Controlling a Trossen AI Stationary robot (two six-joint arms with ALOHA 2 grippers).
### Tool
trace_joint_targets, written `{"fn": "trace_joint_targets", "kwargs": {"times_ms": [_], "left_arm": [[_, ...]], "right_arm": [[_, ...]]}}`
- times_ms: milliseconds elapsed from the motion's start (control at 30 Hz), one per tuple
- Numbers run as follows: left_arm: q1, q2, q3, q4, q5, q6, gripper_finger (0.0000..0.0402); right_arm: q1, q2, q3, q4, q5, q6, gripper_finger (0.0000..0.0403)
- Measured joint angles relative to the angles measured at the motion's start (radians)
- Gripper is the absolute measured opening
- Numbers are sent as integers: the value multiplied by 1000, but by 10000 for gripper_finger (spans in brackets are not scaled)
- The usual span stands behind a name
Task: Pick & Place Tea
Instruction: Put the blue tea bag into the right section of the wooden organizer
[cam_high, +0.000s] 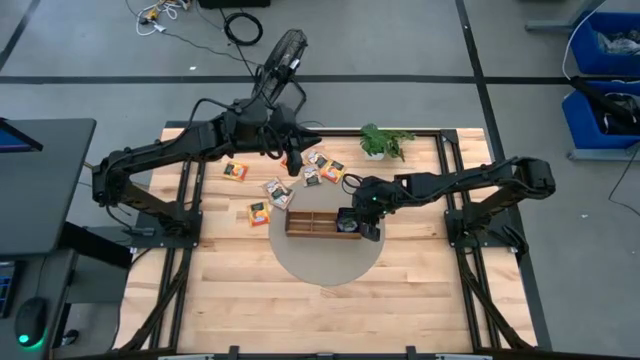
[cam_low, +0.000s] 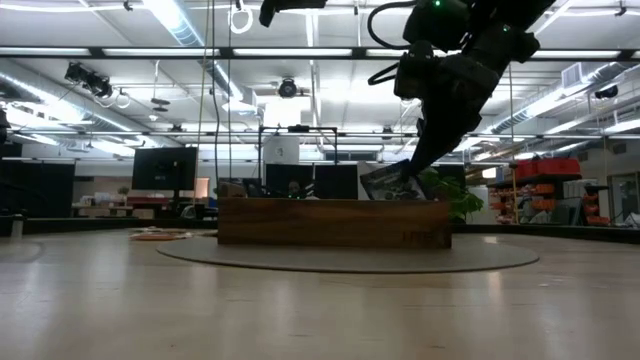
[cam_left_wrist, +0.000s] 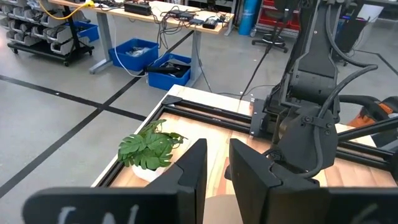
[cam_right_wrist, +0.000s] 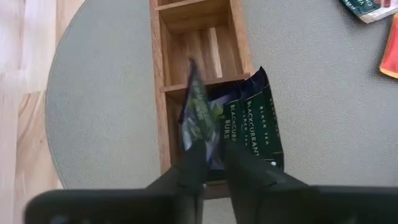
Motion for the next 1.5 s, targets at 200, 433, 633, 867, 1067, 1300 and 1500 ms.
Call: {"fn": "trace_joint_targets", "kwargs": {"times_ms": [200,433,633,867,1067,1300,1500], "left_arm": [[0,0,1,-40,0,0,73],[10,1,1,-103,-4,0,73],[10,1,1,-101,-4,0,73],[10,1,1,-101,-4,2,73],[10,1,1,-102,-4,3,73],[10,1,1,-106,-4,3,73],[10,1,1,-106,-4,3,73]], "right_arm": [[0,-9,24,-32,2,-1,124],[0,-16,94,-28,2,-48,147],[-13,-14,95,-55,0,-77,141],[-34,1,94,-74,-32,-81,126],[-36,23,93,-74,-45,-77,118],[-34,25,94,-78,-59,-73,118],[-34,44,94,-78,-61,-71,118]]}}
